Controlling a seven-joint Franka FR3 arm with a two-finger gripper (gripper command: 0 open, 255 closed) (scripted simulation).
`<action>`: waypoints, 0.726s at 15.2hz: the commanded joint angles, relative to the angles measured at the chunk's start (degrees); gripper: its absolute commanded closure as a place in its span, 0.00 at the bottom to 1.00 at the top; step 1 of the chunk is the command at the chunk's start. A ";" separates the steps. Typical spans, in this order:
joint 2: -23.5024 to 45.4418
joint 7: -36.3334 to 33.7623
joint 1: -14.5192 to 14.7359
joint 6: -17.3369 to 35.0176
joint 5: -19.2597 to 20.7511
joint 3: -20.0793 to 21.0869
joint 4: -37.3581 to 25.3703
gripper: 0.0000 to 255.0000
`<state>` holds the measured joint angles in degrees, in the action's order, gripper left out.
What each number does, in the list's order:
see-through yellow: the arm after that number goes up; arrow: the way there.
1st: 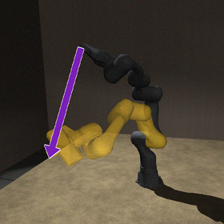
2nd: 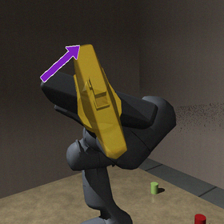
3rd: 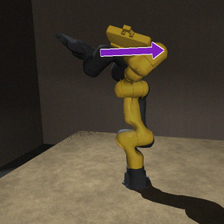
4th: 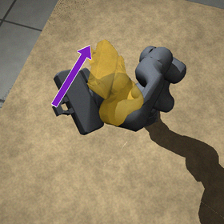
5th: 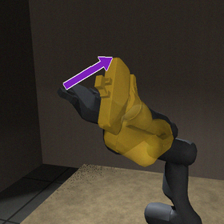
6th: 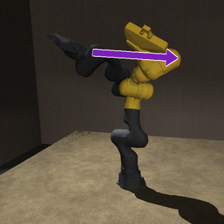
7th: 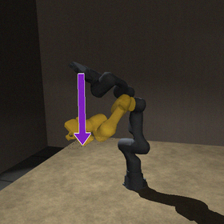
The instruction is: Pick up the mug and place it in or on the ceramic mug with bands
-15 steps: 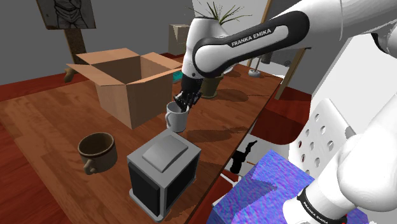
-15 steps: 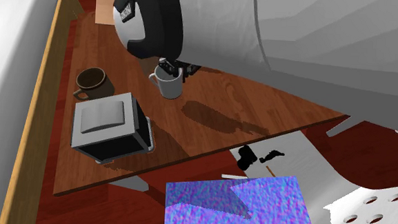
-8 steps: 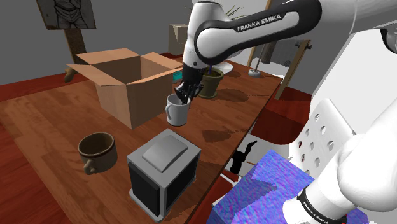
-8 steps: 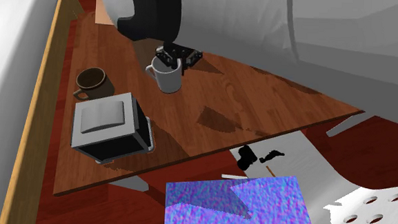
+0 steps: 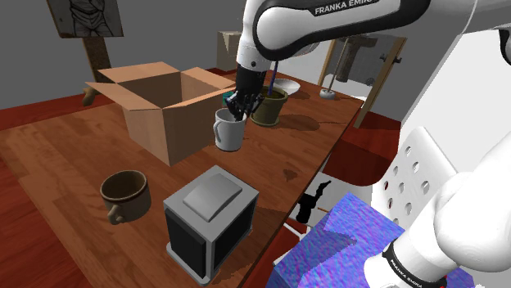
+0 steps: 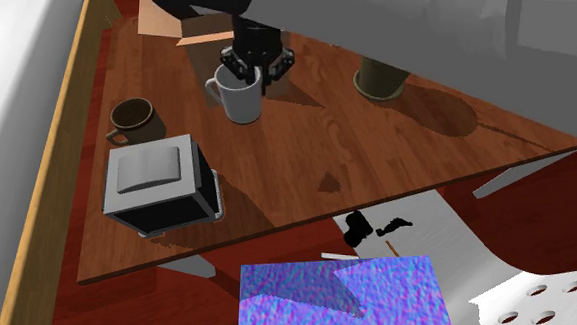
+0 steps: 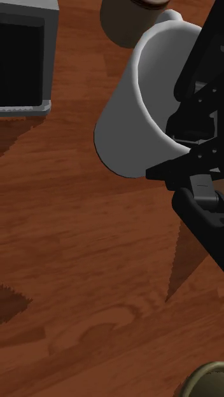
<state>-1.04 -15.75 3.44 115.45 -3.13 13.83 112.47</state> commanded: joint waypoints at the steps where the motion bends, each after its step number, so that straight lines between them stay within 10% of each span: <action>1: -0.31 0.02 -0.04 -1.55 -0.05 -0.04 -1.24 1.00; 11: 4.32 -7.32 3.27 -6.43 1.92 3.22 -10.87 1.00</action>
<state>1.95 -21.51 6.02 109.92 -1.74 16.41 103.85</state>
